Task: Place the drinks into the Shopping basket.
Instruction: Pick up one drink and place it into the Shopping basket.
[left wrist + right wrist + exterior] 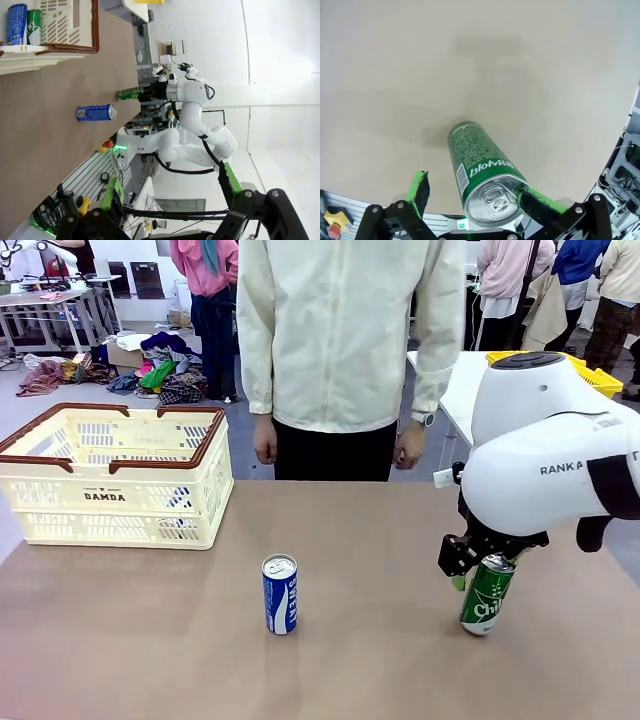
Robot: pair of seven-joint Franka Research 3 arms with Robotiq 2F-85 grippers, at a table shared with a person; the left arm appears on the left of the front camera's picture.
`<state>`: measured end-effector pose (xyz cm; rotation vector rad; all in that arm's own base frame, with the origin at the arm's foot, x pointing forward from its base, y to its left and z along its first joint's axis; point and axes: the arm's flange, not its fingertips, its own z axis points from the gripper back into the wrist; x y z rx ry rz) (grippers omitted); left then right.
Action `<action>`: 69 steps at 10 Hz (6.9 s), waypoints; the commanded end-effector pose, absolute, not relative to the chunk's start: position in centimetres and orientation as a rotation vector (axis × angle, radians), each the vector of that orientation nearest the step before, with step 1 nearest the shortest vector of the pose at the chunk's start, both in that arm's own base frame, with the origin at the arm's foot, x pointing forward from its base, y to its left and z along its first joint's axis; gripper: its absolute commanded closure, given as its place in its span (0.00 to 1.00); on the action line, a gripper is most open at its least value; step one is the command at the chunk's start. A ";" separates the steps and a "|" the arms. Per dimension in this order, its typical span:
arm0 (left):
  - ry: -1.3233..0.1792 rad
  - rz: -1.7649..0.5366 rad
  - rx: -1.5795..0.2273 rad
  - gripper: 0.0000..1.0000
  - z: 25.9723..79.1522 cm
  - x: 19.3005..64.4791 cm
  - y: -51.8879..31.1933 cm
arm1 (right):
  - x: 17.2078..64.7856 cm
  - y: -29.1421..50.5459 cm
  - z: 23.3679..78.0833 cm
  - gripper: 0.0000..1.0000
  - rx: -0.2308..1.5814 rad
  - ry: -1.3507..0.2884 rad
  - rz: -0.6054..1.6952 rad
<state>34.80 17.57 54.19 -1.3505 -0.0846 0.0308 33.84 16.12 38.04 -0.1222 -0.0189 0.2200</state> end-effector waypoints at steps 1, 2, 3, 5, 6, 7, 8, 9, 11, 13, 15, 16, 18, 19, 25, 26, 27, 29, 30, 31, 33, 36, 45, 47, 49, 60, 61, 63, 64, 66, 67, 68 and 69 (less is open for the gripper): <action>-0.090 0.043 -1.363 0.00 54.4 34.8 17.5 | 27.8 12.0 33.8 0.00 -0.086 -0.037 0.180; -0.090 0.043 -1.363 0.00 54.4 34.8 17.5 | 28.0 11.8 34.7 0.00 -0.071 -0.041 0.176; -0.090 0.043 -1.363 0.00 54.4 34.8 17.5 | 28.5 11.3 36.1 0.00 -0.055 -0.070 0.161; -0.090 0.043 -1.363 0.00 54.4 34.8 17.5 | 29.1 10.9 39.8 0.00 0.003 -0.120 0.151; -0.090 0.043 -1.363 0.00 54.4 34.8 17.5 | 29.2 10.9 41.2 0.00 0.028 -0.144 0.153; -0.090 0.043 -1.363 0.00 54.4 34.8 17.5 | 29.2 11.0 42.2 0.00 0.045 -0.159 0.161; -0.090 0.043 -1.363 0.00 54.4 34.8 17.5 | 29.1 11.1 42.3 0.00 0.057 -0.149 0.168; -0.090 0.043 -1.363 0.00 54.4 34.8 17.5 | 29.1 11.0 42.0 0.00 0.064 -0.133 0.166; -0.090 0.043 -1.363 0.00 54.4 34.8 17.5 | 29.2 10.4 41.9 0.00 0.062 -0.135 0.149; -0.090 0.043 -1.363 0.00 54.4 34.8 17.5 | 29.2 10.1 42.4 0.00 0.062 -0.151 0.145; -0.090 0.043 -1.363 0.00 54.4 34.8 17.5 | 29.3 9.6 41.9 0.00 0.052 -0.139 0.129; -0.090 0.043 -1.363 0.00 54.4 34.8 17.5 | 29.4 9.0 41.7 0.00 0.042 -0.135 0.116; -0.090 0.043 -1.363 0.00 54.4 34.8 17.5 | 29.6 7.1 41.9 0.00 0.040 -0.138 0.080; -0.090 0.043 -1.363 0.00 54.4 34.8 17.5 | 29.7 5.5 42.7 0.00 0.046 -0.136 0.063; -0.090 0.043 -1.363 0.00 54.4 34.8 17.5 | 20.8 -32.0 53.0 0.00 0.666 -0.095 -0.354; -0.090 0.043 -1.363 0.00 54.4 34.8 17.5 | 18.8 -35.0 52.1 0.00 0.682 -0.106 -0.436; -0.090 0.043 -1.363 0.00 54.4 34.8 17.5 | 17.6 -36.3 51.1 0.00 0.683 -0.115 -0.476; -0.090 0.043 -1.363 0.00 54.4 34.8 17.5 | 17.1 -36.4 49.9 0.00 0.682 -0.131 -0.482; -0.090 0.043 -1.363 0.00 54.4 34.8 17.5 | 17.3 -35.9 50.0 0.00 0.679 -0.133 -0.462; -0.090 0.043 -1.363 0.00 54.4 34.8 17.5 | 17.8 -34.6 50.3 0.00 0.661 -0.141 -0.431; -0.090 0.043 -1.363 0.00 54.4 34.8 17.5 | 20.5 -28.4 51.1 0.00 0.604 -0.127 -0.273; -0.090 0.043 -1.363 0.00 54.4 34.8 17.5 | 26.3 -10.9 51.7 0.00 0.488 -0.042 0.155; -0.090 0.043 -1.363 0.00 54.4 34.8 17.5 | 23.1 15.4 50.0 0.00 0.132 0.022 0.733; -0.090 0.043 -1.363 0.00 54.4 34.8 17.5 | 23.1 16.5 48.2 0.00 -0.017 0.013 0.572; -0.090 0.043 -1.363 0.00 54.4 34.8 17.5 | 25.5 16.7 46.2 0.00 -0.106 0.047 0.310; -0.090 0.043 -1.363 0.00 54.4 34.8 17.5 | 32.1 13.6 37.7 0.00 0.003 -0.060 -0.043; -0.090 0.043 -1.363 0.00 54.4 34.8 17.5 | 32.0 13.3 37.1 0.00 -0.005 -0.040 -0.043; -0.090 0.043 -1.363 0.00 54.4 34.8 17.5 | 31.7 12.9 35.6 0.00 -0.013 -0.002 -0.039; -0.090 0.043 -1.363 0.00 54.4 34.8 17.5 | 31.5 12.8 35.1 0.00 -0.014 0.019 -0.033; -0.090 0.043 -1.363 0.00 54.4 34.8 17.5 | 31.0 12.7 34.9 0.49 -0.016 0.028 0.022; -0.090 0.043 -1.363 0.00 54.4 34.8 17.5 | 30.9 12.7 35.0 1.00 -0.005 0.030 0.024; -0.090 0.043 -1.363 0.00 54.4 34.8 17.5 | 30.9 12.7 34.9 1.00 -0.006 0.033 0.025; -0.090 0.043 -1.363 0.00 54.4 34.8 17.5 | 30.9 12.8 35.0 1.00 -0.002 0.031 0.027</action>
